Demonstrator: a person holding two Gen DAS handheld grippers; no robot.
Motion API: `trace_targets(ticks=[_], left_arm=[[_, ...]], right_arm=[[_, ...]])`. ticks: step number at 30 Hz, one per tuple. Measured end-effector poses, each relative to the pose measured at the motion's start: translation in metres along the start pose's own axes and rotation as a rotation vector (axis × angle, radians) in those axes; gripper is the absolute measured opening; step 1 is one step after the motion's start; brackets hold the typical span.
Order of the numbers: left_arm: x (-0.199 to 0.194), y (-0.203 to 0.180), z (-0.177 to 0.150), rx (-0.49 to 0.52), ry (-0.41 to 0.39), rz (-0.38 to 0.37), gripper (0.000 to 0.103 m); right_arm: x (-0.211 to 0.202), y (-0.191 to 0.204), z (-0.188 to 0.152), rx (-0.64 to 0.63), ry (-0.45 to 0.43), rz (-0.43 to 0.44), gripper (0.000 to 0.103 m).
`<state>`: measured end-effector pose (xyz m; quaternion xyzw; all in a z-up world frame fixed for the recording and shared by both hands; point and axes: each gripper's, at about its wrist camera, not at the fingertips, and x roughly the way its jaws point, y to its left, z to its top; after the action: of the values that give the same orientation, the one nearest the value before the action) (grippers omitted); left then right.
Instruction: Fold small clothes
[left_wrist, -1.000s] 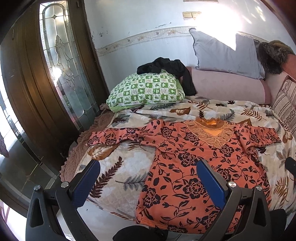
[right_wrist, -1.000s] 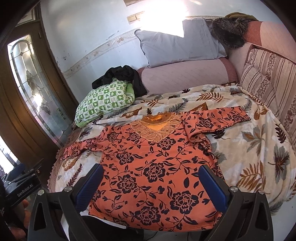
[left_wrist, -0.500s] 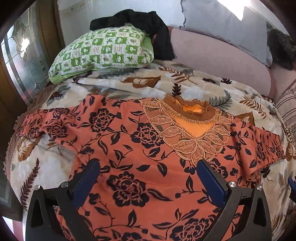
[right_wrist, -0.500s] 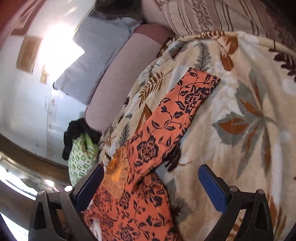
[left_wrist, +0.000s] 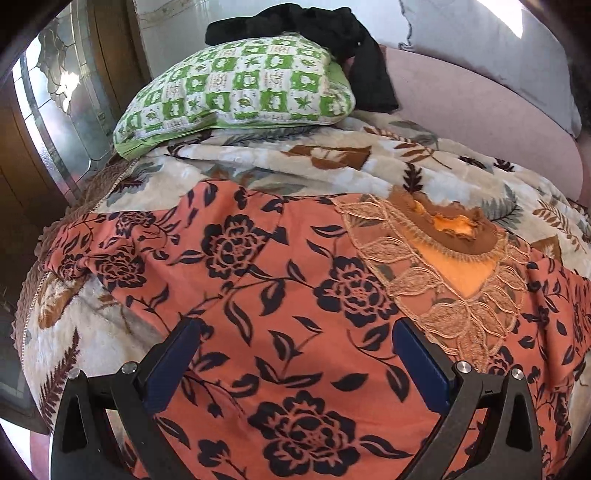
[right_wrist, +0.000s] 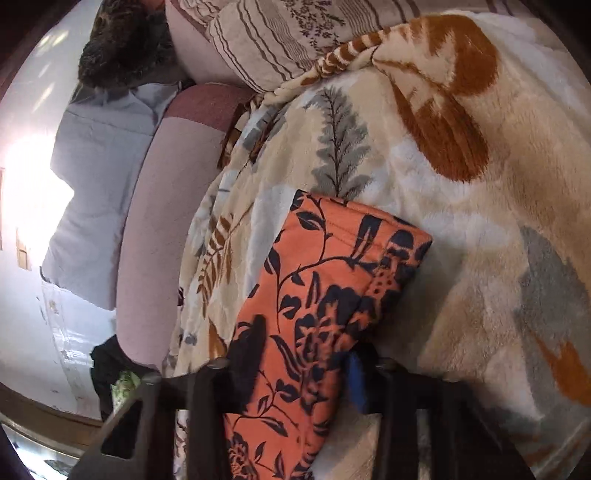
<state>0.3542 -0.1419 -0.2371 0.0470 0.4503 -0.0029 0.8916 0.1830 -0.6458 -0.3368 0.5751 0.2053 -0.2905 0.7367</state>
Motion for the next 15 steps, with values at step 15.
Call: trace_targets(ticks=[15], left_arm=[[-0.005, 0.122, 0.021, -0.208, -0.024, 0.176, 0.103]], right_arm=[[-0.061, 0.228, -0.163, -0.358, 0.094, 0.407, 0.011]])
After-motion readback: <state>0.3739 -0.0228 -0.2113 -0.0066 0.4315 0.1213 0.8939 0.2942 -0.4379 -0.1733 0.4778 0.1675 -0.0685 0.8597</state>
